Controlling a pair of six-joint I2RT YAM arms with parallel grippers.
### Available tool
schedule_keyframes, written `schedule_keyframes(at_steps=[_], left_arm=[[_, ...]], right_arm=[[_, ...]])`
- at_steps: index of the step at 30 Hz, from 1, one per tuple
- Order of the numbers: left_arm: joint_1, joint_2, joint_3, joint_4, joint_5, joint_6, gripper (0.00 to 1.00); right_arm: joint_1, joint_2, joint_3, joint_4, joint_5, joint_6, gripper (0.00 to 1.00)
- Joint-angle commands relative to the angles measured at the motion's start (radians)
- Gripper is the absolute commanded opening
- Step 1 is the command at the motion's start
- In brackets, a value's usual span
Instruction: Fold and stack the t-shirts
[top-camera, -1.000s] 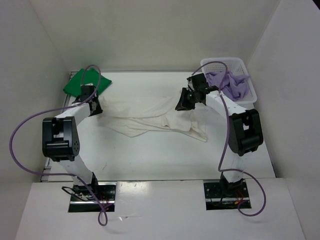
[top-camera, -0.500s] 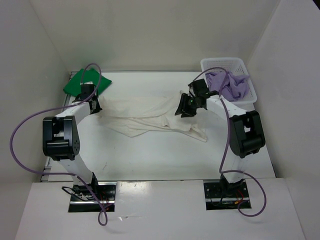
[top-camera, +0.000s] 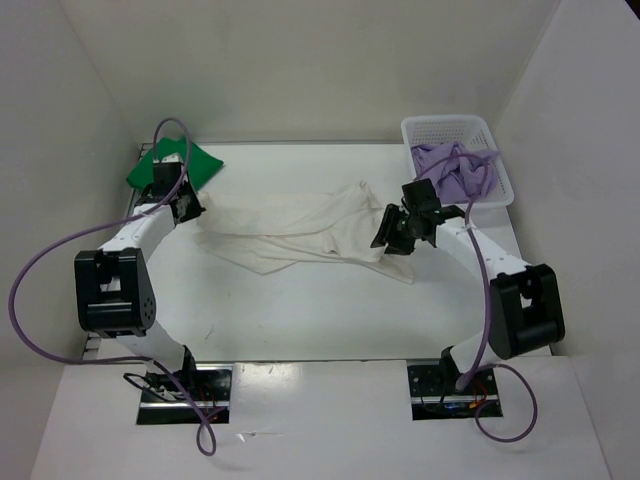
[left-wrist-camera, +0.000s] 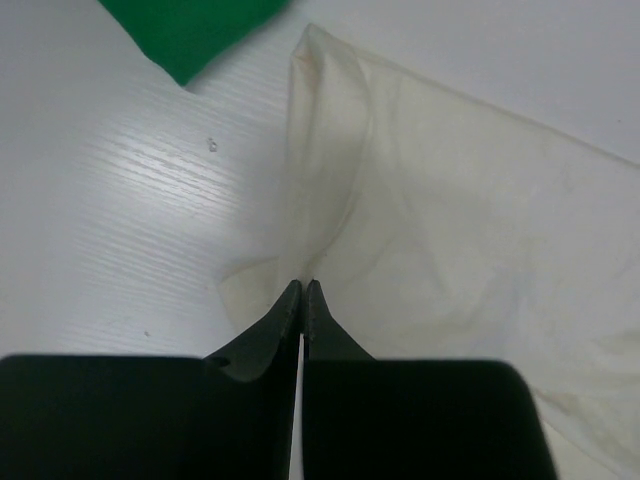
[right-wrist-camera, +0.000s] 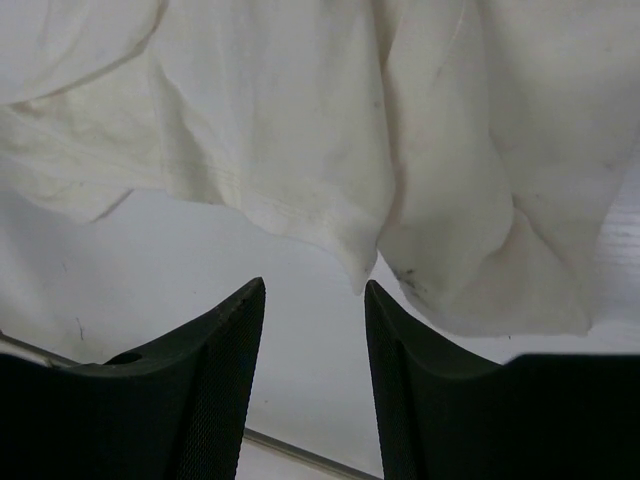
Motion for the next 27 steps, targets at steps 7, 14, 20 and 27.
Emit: schedule_keyframes(at_steps=[7,14,20,27], left_arm=[[0.001,-0.060,0.023,-0.026,0.157,-0.092,0.00],[0.001,-0.069,0.003,-0.017,0.175,-0.112,0.00],[0.001,-0.069,0.003,-0.017,0.175,-0.122,0.00],[0.001,-0.069,0.012,-0.017,0.184,-0.122,0.00]], right_arm=[[-0.005,-0.062,-0.099,-0.009,-0.011,0.073,0.50],[-0.005,0.021,-0.080,0.083,-0.030,0.121,0.50],[-0.005,0.093,-0.046,0.126,-0.017,0.134,0.38],[-0.005,0.102,-0.017,0.135,0.032,0.152,0.22]])
